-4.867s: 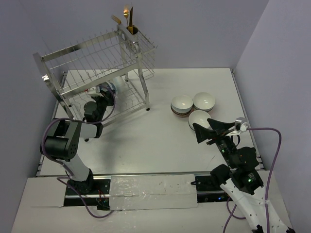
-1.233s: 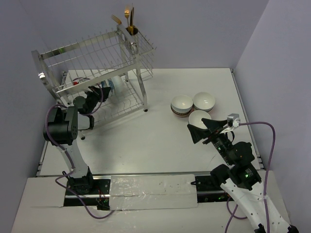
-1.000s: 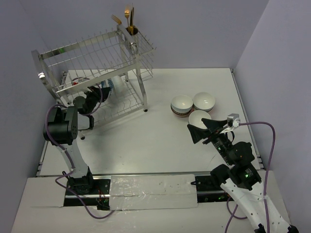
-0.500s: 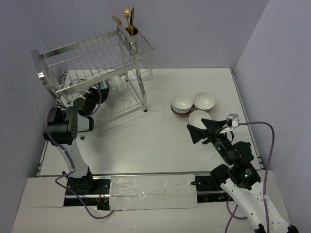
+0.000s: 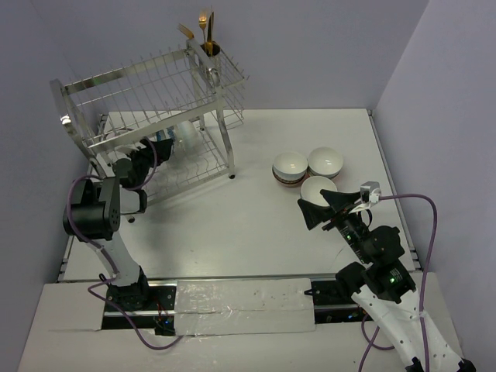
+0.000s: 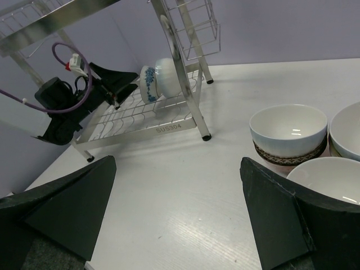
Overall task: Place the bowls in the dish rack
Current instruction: Insert the bowl into the dish rack, then pick up the bowl from the bowl.
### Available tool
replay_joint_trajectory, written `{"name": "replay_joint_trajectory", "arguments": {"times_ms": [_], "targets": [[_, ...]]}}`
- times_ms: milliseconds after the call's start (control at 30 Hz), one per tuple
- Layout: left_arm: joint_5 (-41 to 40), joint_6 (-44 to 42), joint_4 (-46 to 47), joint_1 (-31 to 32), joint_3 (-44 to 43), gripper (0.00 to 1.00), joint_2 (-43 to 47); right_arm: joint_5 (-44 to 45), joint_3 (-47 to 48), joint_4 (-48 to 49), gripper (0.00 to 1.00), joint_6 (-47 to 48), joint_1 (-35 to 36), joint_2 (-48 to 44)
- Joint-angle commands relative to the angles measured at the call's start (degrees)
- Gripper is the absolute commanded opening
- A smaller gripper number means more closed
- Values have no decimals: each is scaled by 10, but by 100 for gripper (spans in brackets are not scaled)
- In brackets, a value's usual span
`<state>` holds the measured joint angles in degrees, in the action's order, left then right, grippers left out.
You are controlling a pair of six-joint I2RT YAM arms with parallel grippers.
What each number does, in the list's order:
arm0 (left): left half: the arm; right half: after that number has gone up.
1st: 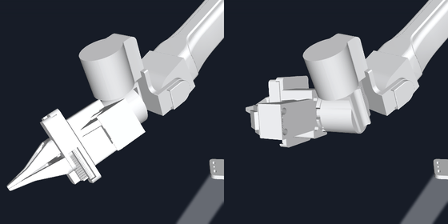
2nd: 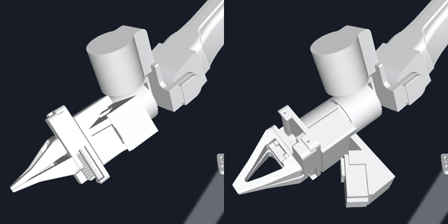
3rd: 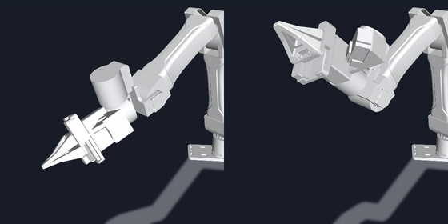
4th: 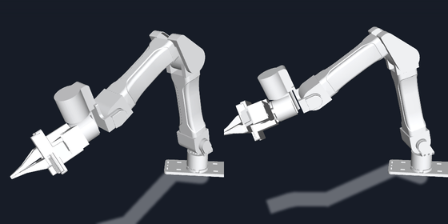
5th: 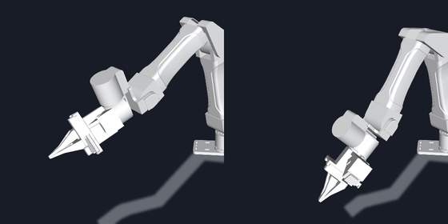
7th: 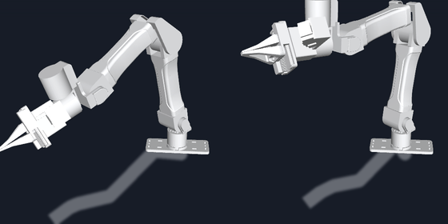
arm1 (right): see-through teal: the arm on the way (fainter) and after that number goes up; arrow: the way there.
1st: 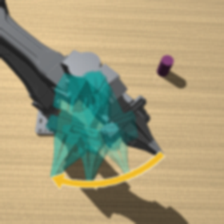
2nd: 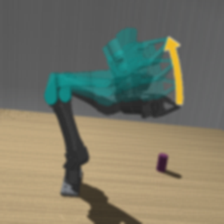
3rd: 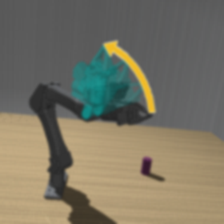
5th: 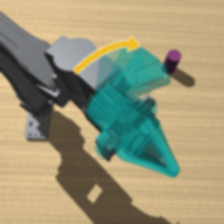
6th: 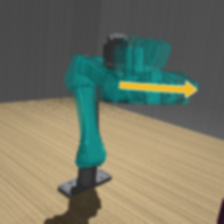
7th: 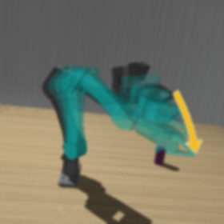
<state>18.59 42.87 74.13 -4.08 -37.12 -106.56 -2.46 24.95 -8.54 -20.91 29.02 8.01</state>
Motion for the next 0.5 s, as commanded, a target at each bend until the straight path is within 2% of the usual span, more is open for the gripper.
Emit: {"name": "replay_joint_trajectory", "arguments": {"times_ms": [0,100,167,467], "targets": [[-38,-9,-18,-3,9,85,43,-4,-2,23,99,9,4,-5],[-59,-24,-51,-2,9,96,59,-6,-2,24,98,8,4,-5],[-72,-30,-69,-2,8,99,66,-6,-2,25,99,8,4,-6],[-166,-70,-219,27,-35,99,103,-8,-3,26,98,8,4,-7]]}}
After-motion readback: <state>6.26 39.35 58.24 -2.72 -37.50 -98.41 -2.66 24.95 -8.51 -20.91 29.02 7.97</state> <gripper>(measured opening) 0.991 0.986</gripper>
